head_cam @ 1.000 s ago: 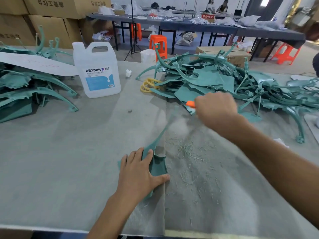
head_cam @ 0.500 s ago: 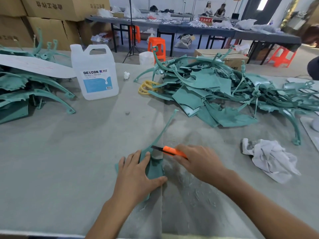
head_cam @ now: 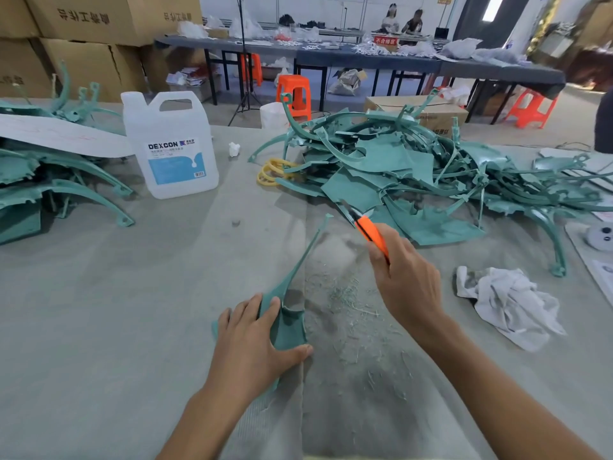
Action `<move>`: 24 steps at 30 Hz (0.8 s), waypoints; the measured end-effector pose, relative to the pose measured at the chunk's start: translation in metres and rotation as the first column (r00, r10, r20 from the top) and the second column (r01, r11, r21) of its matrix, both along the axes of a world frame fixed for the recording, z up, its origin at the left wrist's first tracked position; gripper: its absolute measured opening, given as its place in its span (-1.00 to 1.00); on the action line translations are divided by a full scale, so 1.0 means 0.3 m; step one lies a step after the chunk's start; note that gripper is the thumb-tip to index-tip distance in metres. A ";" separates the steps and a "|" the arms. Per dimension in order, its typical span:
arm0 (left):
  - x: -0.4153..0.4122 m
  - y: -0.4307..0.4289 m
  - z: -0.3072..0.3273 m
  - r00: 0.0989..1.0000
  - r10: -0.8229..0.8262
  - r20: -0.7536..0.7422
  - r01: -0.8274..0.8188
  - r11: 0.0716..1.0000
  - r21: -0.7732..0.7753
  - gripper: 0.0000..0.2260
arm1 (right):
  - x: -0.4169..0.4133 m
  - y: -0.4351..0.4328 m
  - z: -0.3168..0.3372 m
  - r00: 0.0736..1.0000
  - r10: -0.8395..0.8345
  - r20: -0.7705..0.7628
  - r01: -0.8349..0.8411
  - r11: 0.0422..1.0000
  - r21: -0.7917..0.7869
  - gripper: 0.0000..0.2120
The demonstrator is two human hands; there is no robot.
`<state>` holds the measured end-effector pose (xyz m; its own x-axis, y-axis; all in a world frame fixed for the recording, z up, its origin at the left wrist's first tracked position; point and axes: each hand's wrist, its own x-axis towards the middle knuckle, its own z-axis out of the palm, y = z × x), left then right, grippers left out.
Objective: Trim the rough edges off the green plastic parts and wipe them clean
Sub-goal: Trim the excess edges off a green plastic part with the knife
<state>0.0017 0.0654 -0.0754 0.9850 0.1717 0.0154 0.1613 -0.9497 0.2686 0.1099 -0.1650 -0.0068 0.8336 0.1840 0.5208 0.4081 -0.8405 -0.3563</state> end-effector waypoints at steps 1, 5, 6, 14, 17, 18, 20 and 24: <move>-0.001 0.000 0.000 1.000 0.000 0.000 0.000 1.000 0.002 0.02 | 0.004 -0.003 0.004 1.000 0.012 -0.006 -0.012 1.000 -0.003 -0.47; -0.007 0.000 -0.005 1.000 -0.004 0.010 0.004 1.000 -0.013 0.03 | 0.038 -0.003 -0.005 0.992 0.065 -0.111 -0.078 0.991 -0.111 -0.63; -0.008 0.001 -0.006 1.000 -0.003 0.011 0.003 1.000 -0.019 0.01 | 0.047 -0.003 -0.015 0.986 0.073 -0.147 -0.091 0.989 -0.117 -0.65; -0.007 -0.001 -0.004 1.000 -0.001 0.024 0.001 1.000 -0.024 0.07 | 0.059 0.002 -0.047 0.982 0.118 -0.146 -0.140 0.979 -0.151 -0.68; -0.008 0.000 -0.007 1.000 -0.001 0.025 0.002 0.999 -0.035 0.06 | 0.085 -0.013 -0.010 0.991 0.029 -0.130 -0.033 0.999 -0.030 -0.61; -0.008 -0.001 -0.007 1.000 0.000 0.021 0.000 0.999 -0.039 0.06 | 0.103 -0.026 0.008 0.990 -0.008 -0.139 0.012 0.999 0.031 -0.60; -0.009 -0.004 -0.005 1.000 0.006 0.019 -0.006 0.999 -0.041 0.06 | 0.131 -0.049 0.031 0.988 -0.037 -0.148 0.046 0.997 0.054 -0.66; -0.011 -0.005 0.000 1.000 0.012 0.024 -0.011 0.999 -0.043 0.06 | 0.109 -0.023 0.019 0.966 0.116 -0.230 -0.100 0.992 0.079 -0.72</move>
<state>-0.0017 0.0639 -0.0754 0.9825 0.1838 0.0315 0.1650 -0.9354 0.3127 0.1426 -0.1720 -0.0011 0.9106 0.2515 0.3281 0.3942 -0.7672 -0.5060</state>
